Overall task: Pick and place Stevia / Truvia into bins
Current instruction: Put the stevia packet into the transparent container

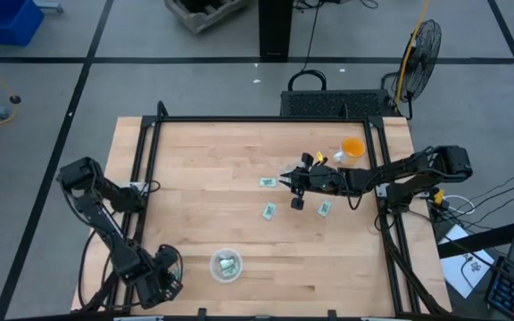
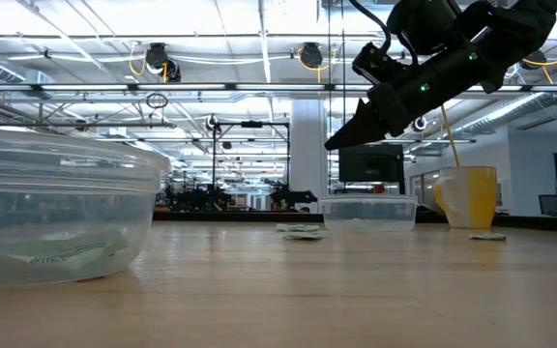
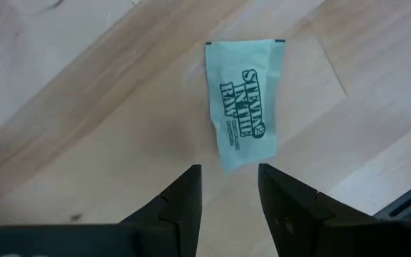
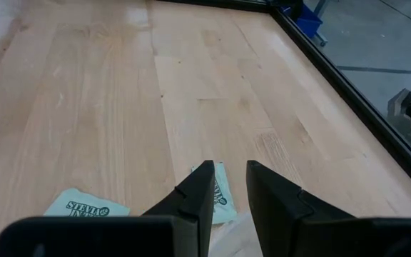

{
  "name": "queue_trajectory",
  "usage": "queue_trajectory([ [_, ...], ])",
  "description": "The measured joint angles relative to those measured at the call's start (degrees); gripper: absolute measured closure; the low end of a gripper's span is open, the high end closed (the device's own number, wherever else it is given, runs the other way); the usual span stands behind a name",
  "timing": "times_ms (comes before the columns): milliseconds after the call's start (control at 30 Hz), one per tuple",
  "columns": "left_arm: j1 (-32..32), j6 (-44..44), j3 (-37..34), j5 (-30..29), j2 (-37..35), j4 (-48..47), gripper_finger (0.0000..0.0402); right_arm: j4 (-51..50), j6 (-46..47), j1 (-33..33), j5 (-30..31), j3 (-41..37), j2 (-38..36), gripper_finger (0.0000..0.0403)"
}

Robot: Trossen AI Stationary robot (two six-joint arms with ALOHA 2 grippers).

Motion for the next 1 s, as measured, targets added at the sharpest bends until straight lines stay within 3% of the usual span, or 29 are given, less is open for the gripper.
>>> queue_trajectory([
  [267,0.0,1.86,0.0,-4.69,0.0,-0.24,0.0259,0.03,0.0,0.0,0.0,0.0,0.01,0.0328],
  [467,0.0,1.66,0.0,-1.45,0.0,0.0,0.0259,0.04,0.0,0.0,0.0,0.0,0.02,0.0328],
  [667,0.0,3.08,0.0,-3.85,0.53,-0.02,0.0259,0.04,0.0,0.0,0.0,0.0,0.02,0.0328],
  [1000,0.0,5.14,0.04,-3.11,2.89,1.66,0.0259,0.07,0.0,0.0,0.02,0.0,0.02,0.0328],
])
